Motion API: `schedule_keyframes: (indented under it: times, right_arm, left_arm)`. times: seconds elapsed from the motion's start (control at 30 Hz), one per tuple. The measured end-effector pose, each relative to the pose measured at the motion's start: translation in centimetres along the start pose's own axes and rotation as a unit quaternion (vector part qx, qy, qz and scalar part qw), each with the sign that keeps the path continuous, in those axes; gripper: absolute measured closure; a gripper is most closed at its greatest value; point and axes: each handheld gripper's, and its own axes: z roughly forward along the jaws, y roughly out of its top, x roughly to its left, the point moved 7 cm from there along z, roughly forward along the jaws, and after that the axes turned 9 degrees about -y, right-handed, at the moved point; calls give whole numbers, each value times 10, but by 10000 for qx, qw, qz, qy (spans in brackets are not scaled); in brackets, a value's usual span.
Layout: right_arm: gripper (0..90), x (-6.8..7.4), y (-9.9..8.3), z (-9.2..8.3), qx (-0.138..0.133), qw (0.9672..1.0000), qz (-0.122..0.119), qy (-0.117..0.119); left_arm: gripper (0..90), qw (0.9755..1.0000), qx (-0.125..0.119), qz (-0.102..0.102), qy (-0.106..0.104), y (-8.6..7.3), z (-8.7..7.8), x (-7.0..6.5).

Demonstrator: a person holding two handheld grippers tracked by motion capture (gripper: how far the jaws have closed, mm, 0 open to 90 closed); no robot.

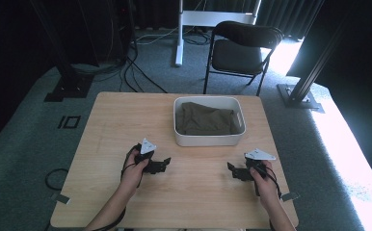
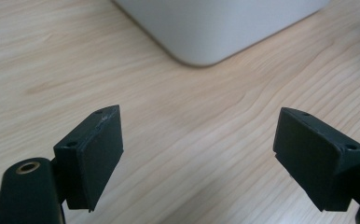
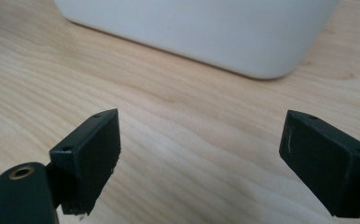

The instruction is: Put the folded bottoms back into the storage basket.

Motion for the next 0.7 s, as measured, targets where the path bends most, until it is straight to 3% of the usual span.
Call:
schedule_keyframes:
  times: [0.37, 0.7]
  right_arm:
    - [123, -18, -20, -15, 75, 9996, 77, -259]
    - [123, -41, -41, -27, 252, 9972, 332, -628]
  left_arm:
    - [174, 9989, 97, -266, 385, -24, -21, 18]
    - [174, 9961, 236, -459, 723, -41, -36, 32]
